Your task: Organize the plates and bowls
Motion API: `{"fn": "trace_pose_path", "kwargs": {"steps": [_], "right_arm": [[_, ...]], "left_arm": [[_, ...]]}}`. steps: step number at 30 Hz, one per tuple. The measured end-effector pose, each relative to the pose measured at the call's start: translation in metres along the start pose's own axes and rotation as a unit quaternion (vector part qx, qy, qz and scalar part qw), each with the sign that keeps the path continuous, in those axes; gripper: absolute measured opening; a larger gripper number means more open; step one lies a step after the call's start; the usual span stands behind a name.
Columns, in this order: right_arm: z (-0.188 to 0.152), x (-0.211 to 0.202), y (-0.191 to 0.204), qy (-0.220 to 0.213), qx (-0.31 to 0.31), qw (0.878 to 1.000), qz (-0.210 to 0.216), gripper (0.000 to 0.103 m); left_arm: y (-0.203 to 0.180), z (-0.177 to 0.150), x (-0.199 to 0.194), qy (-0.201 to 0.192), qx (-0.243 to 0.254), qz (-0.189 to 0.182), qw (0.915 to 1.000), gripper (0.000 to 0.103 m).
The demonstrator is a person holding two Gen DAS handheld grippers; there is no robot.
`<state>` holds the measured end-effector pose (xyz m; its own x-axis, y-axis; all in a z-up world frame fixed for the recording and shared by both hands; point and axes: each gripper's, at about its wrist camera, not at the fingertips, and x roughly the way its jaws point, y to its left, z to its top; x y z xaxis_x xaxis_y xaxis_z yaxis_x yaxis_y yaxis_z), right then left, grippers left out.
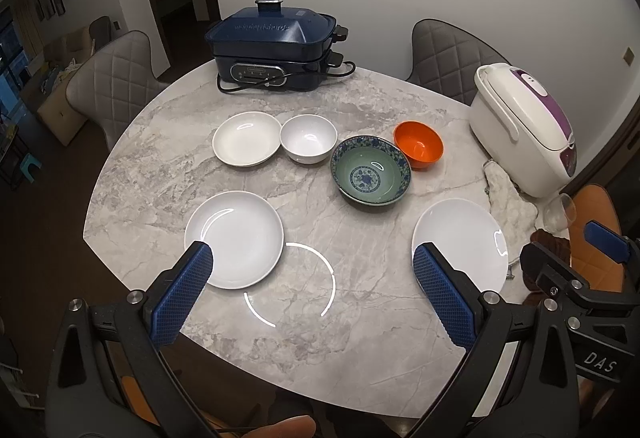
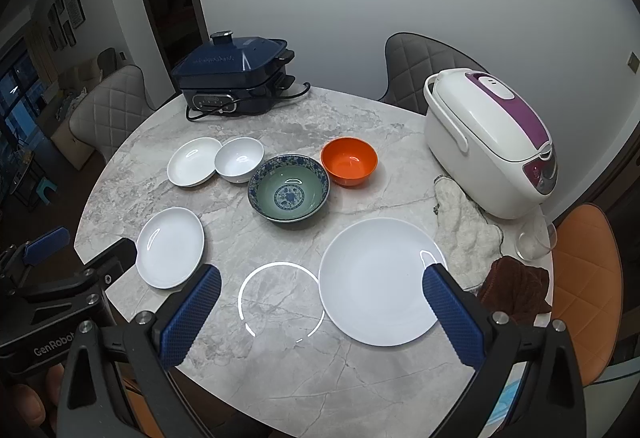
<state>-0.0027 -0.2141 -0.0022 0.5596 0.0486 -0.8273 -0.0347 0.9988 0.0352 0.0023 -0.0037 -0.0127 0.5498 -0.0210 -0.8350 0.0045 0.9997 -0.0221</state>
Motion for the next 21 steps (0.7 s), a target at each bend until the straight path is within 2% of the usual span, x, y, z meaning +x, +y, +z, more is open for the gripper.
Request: {"fn": "trace_pose_path", "kwargs": {"steps": [21], "right_arm": [[0.0018,0.0091,0.0064,0.005,0.000,1.000,0.000,0.103]], "left_arm": [[-0.0007,-0.0005,0.0067,0.005,0.000,0.000,1.0000,0.102]]}}
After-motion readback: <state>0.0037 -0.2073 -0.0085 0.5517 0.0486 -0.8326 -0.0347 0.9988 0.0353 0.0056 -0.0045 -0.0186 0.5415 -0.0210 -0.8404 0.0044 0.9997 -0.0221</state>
